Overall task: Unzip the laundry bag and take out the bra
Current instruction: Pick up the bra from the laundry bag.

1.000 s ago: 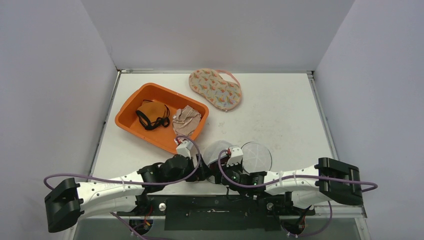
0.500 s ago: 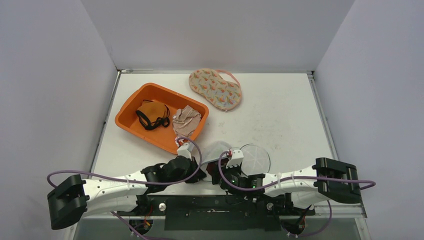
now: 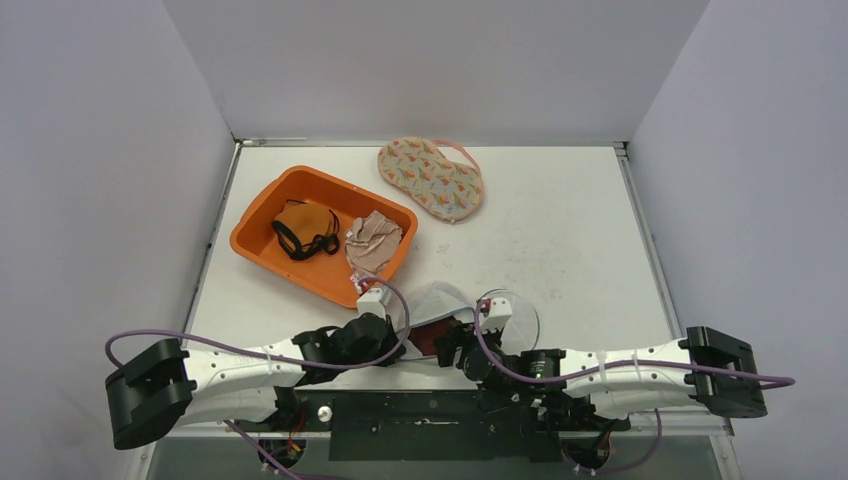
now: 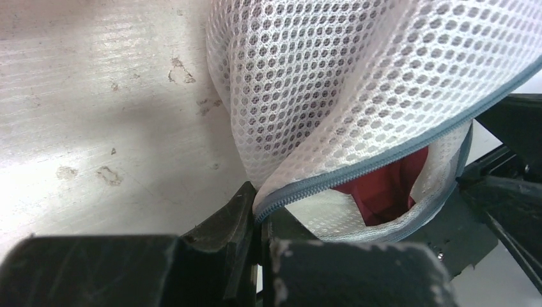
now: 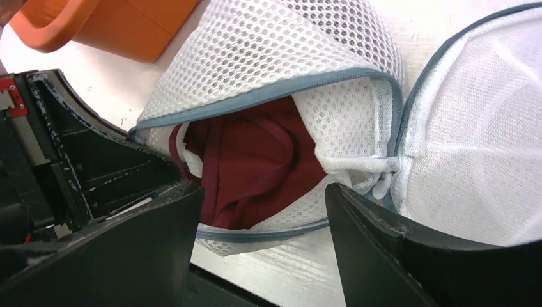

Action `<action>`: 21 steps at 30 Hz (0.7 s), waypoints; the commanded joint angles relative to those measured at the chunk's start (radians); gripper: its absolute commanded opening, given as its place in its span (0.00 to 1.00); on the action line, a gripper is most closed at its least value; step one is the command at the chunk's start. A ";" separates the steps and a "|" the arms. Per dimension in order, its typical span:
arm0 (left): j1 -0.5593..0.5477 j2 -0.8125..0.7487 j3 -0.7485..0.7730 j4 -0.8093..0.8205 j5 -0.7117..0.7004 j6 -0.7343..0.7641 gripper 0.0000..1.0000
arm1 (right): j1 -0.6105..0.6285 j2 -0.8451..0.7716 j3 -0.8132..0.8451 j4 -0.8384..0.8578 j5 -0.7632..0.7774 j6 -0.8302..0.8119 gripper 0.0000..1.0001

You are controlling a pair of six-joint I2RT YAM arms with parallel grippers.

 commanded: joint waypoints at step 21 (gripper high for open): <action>-0.005 0.026 -0.007 0.094 -0.010 0.057 0.00 | -0.067 0.345 0.263 0.028 -0.142 -0.382 0.62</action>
